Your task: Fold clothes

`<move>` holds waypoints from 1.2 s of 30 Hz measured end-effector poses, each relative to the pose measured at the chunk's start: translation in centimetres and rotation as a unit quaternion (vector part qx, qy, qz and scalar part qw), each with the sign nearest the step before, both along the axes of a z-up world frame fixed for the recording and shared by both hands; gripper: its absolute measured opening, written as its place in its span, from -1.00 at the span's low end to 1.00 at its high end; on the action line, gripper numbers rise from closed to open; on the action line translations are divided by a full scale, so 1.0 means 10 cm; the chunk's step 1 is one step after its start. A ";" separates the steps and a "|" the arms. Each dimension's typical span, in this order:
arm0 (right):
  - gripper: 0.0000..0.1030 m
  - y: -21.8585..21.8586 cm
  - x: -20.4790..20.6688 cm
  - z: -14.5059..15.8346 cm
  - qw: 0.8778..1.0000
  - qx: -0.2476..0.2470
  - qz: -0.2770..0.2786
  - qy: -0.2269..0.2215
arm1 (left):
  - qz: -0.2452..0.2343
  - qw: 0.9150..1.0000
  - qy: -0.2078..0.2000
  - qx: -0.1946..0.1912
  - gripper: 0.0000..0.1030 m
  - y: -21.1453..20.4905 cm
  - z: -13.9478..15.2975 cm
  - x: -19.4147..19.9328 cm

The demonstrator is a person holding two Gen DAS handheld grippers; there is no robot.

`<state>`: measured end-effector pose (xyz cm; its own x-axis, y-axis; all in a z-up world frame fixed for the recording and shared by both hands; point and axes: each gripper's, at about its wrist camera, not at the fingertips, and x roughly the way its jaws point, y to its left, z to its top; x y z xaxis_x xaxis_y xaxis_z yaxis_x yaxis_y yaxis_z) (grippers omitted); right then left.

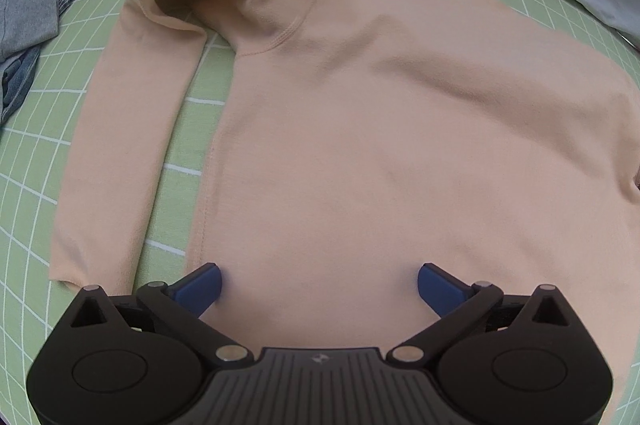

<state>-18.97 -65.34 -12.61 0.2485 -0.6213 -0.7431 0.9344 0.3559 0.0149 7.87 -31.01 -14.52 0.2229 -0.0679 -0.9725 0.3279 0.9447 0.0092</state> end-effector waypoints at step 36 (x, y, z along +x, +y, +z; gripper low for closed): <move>-0.81 0.29 -1.19 -0.09 0.988 0.035 -0.145 -0.049 | 0.025 1.000 -0.006 -0.002 1.00 -0.04 0.05 -0.25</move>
